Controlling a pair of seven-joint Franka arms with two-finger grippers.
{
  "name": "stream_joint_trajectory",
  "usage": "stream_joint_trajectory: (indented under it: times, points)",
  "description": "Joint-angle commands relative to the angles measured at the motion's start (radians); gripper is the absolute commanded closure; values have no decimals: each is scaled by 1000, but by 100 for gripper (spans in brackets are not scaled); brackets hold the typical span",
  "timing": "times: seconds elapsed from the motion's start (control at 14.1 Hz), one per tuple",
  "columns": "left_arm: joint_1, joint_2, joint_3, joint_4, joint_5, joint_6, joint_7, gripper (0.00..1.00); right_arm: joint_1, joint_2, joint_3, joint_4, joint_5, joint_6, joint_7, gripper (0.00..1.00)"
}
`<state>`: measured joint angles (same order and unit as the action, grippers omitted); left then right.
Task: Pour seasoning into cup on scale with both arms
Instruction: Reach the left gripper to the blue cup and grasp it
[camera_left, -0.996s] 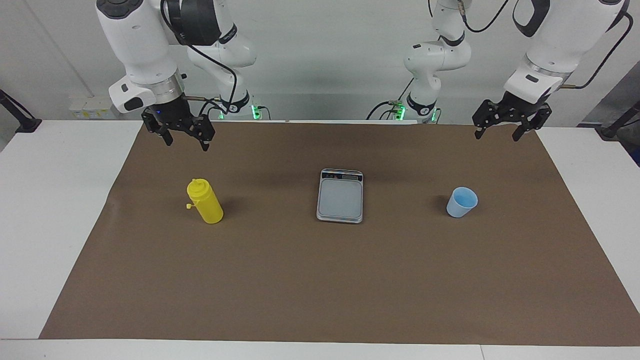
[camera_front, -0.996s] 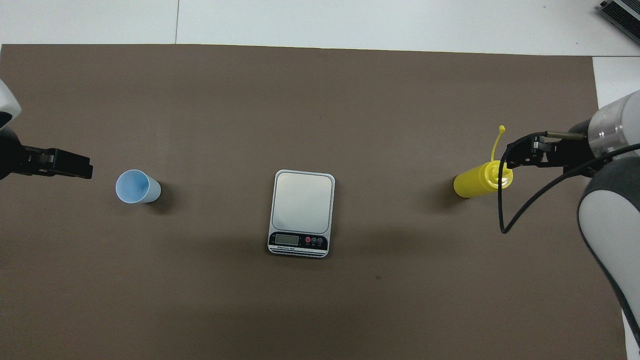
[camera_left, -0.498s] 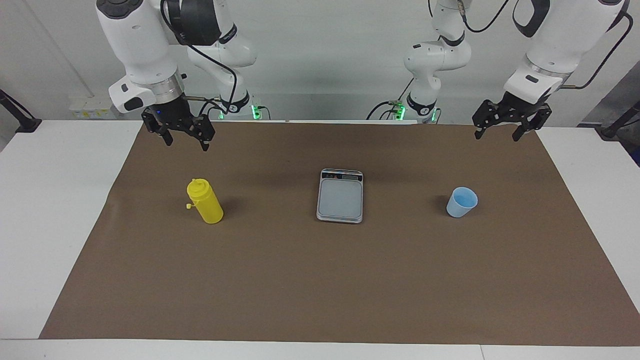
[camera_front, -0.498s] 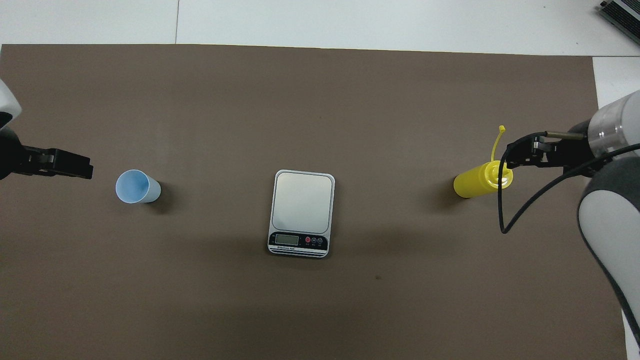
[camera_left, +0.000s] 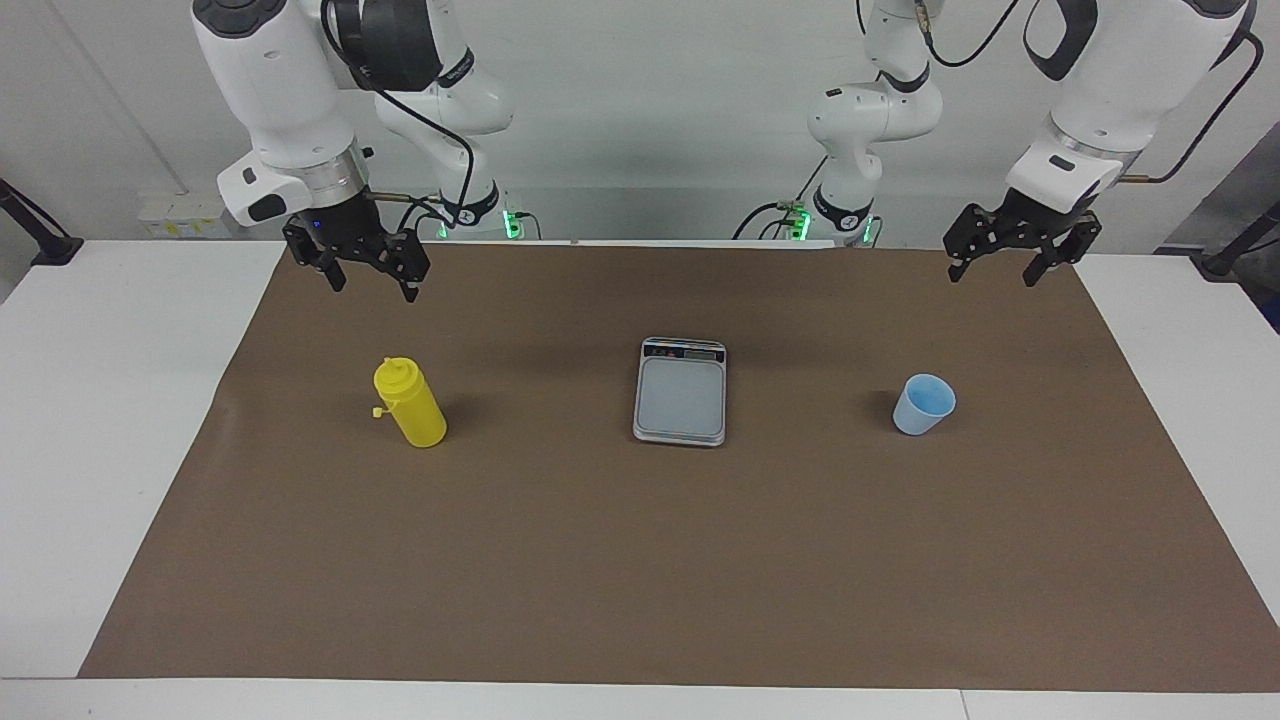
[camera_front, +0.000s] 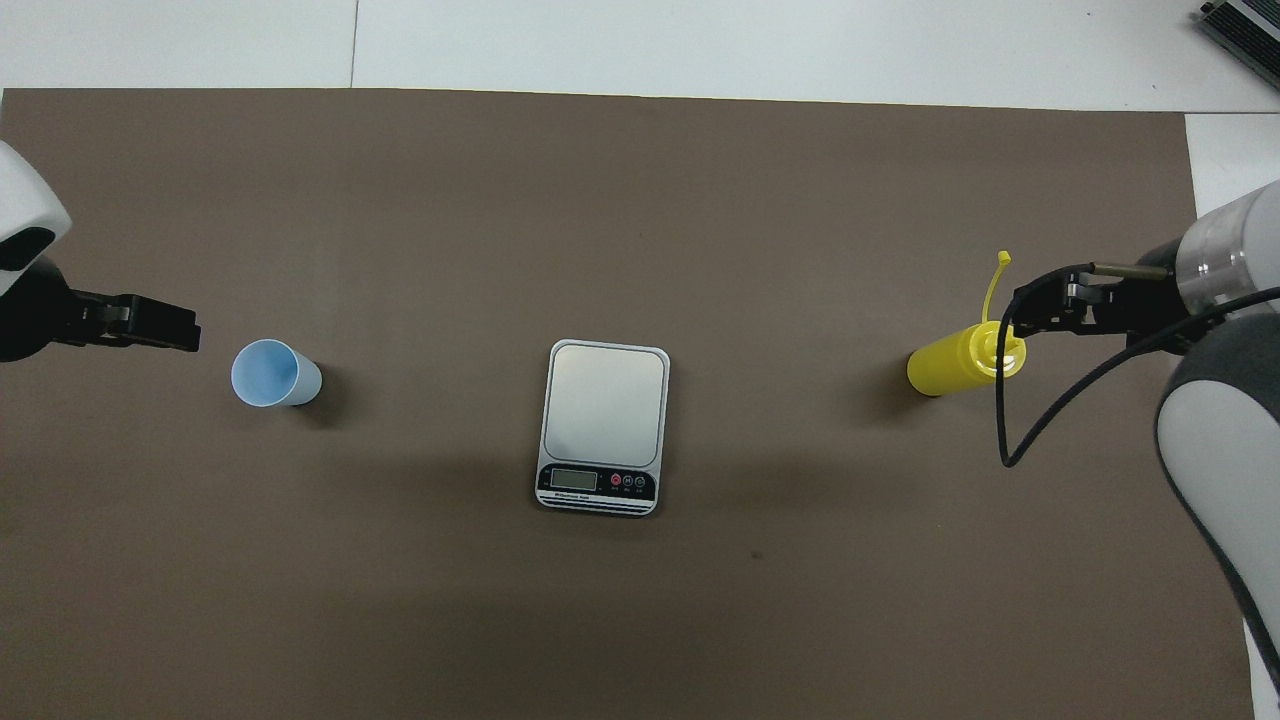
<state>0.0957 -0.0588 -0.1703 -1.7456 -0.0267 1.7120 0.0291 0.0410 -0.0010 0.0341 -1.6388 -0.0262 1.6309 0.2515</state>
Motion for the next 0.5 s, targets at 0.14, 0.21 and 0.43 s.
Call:
stream_joint_trajectory:
  times: [0.14, 0.21, 0.43]
  points:
    - [30, -4, 2, -196, -15, 205, 12, 0, 4, -19, -11, -19, 19, -6, -18, 0]
    - [54, 4, 2, -237, -15, 262, 12, 0, 4, -19, -11, -18, 19, -6, -20, 0]
    - [74, 27, 2, -325, -16, 401, 6, 0, 4, -19, -11, -19, 19, -6, -20, 0]
